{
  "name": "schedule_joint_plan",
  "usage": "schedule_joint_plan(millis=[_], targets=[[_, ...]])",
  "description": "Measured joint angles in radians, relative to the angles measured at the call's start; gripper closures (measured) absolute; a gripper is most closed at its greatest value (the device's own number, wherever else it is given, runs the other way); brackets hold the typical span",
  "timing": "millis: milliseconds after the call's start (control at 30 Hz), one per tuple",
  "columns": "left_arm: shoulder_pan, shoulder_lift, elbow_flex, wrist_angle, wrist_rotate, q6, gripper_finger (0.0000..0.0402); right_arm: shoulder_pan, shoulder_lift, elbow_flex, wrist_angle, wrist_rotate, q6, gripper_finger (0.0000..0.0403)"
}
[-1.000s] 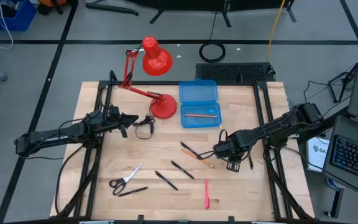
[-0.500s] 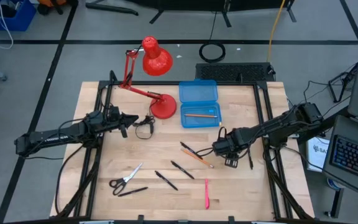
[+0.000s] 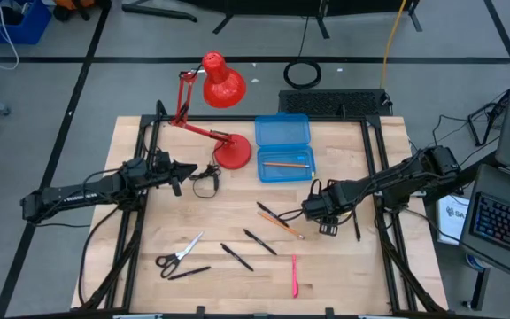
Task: Pick & place school supplies into a supply box
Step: Put the yellow pen into the blue supply box
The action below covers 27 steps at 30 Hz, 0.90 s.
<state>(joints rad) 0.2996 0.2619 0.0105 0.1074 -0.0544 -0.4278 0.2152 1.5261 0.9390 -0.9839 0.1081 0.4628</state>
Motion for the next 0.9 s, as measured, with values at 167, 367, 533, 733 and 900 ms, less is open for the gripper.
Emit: schedule_joint_plan(millis=[167, 367, 533, 733, 900], targets=[[0.000, 0.000, 0.000, -0.001, 0.000, 0.000, 0.0371, -0.020, 0.000, -0.027, 0.044, 0.001, -0.023, 0.0206], [0.000, 0.000, 0.000, -0.001, 0.000, 0.000, 0.0371, -0.025, 0.000, -0.064, 0.058, 0.000, -0.038, 0.0206], [0.000, 0.000, 0.000, -0.001, 0.000, 0.000, 0.0371, -0.026, -0.002, -0.086, 0.062, 0.001, -0.041, 0.0207], [0.000, 0.000, 0.000, -0.006, -0.001, 0.001, 0.0371, -0.026, 0.000, -0.118, 0.073, -0.005, -0.039, 0.0208], [0.000, 0.000, 0.000, -0.006, -0.001, 0.001, 0.0371, -0.026, 0.000, -0.116, 0.078, -0.005, -0.038, 0.0208]])
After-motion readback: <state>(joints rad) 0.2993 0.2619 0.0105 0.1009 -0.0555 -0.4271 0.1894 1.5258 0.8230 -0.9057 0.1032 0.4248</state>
